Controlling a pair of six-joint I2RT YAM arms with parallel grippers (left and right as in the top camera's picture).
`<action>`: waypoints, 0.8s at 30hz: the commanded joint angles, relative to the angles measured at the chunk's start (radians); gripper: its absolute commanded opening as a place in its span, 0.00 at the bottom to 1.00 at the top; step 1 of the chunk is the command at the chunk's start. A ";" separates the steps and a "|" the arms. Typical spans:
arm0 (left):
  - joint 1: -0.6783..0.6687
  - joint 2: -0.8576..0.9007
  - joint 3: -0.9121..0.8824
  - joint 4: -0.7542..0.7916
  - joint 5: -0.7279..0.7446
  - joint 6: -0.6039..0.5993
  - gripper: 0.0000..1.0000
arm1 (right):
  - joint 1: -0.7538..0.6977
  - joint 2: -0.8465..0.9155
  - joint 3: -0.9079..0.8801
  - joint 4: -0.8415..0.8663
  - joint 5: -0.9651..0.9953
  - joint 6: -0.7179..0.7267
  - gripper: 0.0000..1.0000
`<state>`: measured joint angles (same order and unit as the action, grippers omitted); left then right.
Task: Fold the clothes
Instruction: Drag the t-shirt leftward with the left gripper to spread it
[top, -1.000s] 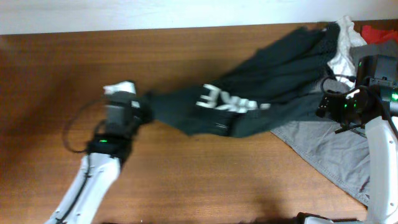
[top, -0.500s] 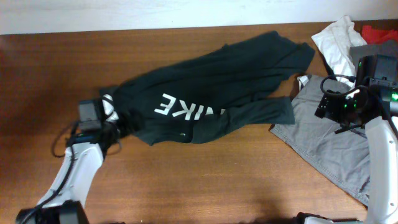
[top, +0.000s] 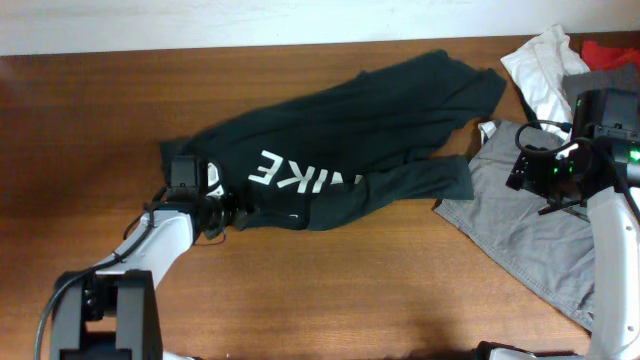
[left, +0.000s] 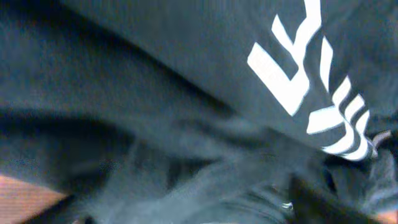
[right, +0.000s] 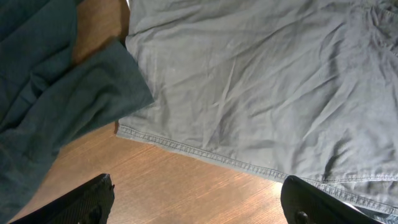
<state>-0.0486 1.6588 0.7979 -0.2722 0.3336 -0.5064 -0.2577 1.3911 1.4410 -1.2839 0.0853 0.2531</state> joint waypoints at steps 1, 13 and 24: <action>-0.004 0.052 -0.027 0.011 -0.045 -0.024 0.50 | -0.005 -0.004 0.010 -0.003 0.002 -0.010 0.90; 0.151 -0.053 0.012 -0.089 -0.127 0.046 0.00 | -0.005 -0.004 0.010 -0.001 0.002 -0.010 0.90; 0.456 -0.146 0.286 -0.116 -0.127 0.131 0.98 | -0.005 -0.003 0.010 0.001 0.002 -0.010 0.90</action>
<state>0.3759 1.5341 1.0466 -0.3790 0.1493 -0.3996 -0.2577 1.3911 1.4410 -1.2827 0.0853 0.2501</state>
